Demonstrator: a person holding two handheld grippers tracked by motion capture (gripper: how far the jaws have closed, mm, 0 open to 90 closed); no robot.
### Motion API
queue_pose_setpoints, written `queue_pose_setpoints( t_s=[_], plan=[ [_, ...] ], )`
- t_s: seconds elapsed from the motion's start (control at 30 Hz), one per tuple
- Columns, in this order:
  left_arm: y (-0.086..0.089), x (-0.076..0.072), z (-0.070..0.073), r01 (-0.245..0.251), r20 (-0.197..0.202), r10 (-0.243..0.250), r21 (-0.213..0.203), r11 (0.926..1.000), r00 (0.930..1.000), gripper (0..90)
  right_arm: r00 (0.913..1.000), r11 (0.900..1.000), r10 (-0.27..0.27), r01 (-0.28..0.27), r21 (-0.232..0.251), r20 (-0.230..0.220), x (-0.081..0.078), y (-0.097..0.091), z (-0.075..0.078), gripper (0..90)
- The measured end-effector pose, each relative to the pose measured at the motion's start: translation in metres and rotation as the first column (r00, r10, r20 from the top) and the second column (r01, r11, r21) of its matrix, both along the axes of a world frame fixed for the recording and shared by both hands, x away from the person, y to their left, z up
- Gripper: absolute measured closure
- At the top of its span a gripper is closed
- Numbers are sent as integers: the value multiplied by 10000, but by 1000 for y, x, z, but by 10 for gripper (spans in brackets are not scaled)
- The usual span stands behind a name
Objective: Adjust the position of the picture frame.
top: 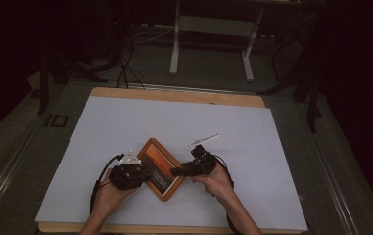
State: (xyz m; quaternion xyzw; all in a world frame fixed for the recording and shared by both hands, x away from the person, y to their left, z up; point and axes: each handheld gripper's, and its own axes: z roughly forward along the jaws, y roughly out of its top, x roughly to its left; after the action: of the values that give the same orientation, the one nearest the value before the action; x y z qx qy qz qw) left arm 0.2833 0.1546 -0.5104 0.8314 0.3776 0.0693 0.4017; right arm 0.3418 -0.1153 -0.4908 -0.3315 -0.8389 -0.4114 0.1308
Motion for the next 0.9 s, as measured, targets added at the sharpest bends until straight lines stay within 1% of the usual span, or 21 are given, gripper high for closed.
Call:
queue_pose_setpoints(
  t_s=[0.03,0.07,0.17,0.2,0.27,0.3,0.33,0.4,0.43,0.47,0.53,0.57,0.63,0.67,0.7,0.73,0.77,0.8,0.83,0.87,0.9],
  plan=[
    [7,0,5,-188,252,193,-184,9997,9995,736,9999,10000,49,-49,-11,101,0,1,2,649],
    [12,0,8,-324,381,339,-386,9987,9987,682,9994,9998,163,-159,-134,309,-1,4,5,655],
    [30,1,16,-649,764,714,-847,9943,9945,617,9975,9993,251,-231,-299,657,-2,9,11,663],
    [35,1,17,-730,839,810,-947,9928,9932,594,9956,9988,331,-297,-392,878,-3,12,13,665],
    [46,4,19,-873,1010,996,-1198,9890,9899,565,9927,9978,469,-414,-515,1115,-4,15,16,670],
    [51,5,19,-1014,1060,1152,-1274,9867,9877,551,9906,9971,574,-506,-572,1241,-4,17,17,671],
    [55,7,19,-1047,1106,1193,-1292,9861,9867,532,9883,9961,681,-598,-644,1364,-4,19,19,673],
    [60,10,18,-1074,1242,1217,-1158,9874,9848,479,9820,9935,945,-826,-780,1633,-3,22,22,677],
    [62,12,18,-980,1287,1123,-1125,9888,9853,461,9778,9919,1094,-957,-836,1786,-3,23,23,679],
    [63,14,17,-783,1259,925,-1134,9905,9877,439,9735,9899,1248,-1090,-907,1915,-3,25,24,680],
    [63,18,15,-502,1299,647,-1118,9925,9894,431,9639,9853,1541,-1334,-1070,2173,-3,28,27,683],
    [63,19,14,-268,1288,425,-1206,9923,9908,420,9567,9817,1733,-1489,-1184,2337,-3,29,29,684],
    [61,23,13,-47,1293,218,-1315,9913,9914,407,9430,9753,2017,-1687,-1423,2648,-6,33,32,686],
    [61,24,13,80,1278,95,-1356,9907,9918,393,9309,9703,2226,-1827,-1585,2896,-9,35,34,687],
    [61,26,12,290,1219,-106,-1495,9883,9925,384,9238,9669,2360,-1921,-1681,3017,-10,37,35,688],
    [62,27,11,441,1160,-253,-1630,9856,9929,363,9104,9606,2581,-2062,-1862,3233,-12,38,37,688],
    [62,28,9,736,1090,-548,-1764,9816,9925,358,9015,9569,2712,-2150,-1950,3373,-13,39,37,688],
    [62,28,8,850,1085,-663,-1777,9804,9919,350,8895,9509,2910,-2282,-2092,3524,-14,40,38,688],
    [63,29,8,1049,1098,-856,-1843,9773,9903,349,8823,9477,3019,-2365,-2143,3612,-15,40,38,688],
    [63,29,7,1228,1086,-1030,-1958,9729,9887,349,8727,9436,3159,-2481,-2192,3723,-15,41,39,688],
    [63,29,7,1342,1107,-1135,-2020,9701,9873,346,8600,9380,3339,-2628,-2259,3858,-15,41,39,688]
  ],
)
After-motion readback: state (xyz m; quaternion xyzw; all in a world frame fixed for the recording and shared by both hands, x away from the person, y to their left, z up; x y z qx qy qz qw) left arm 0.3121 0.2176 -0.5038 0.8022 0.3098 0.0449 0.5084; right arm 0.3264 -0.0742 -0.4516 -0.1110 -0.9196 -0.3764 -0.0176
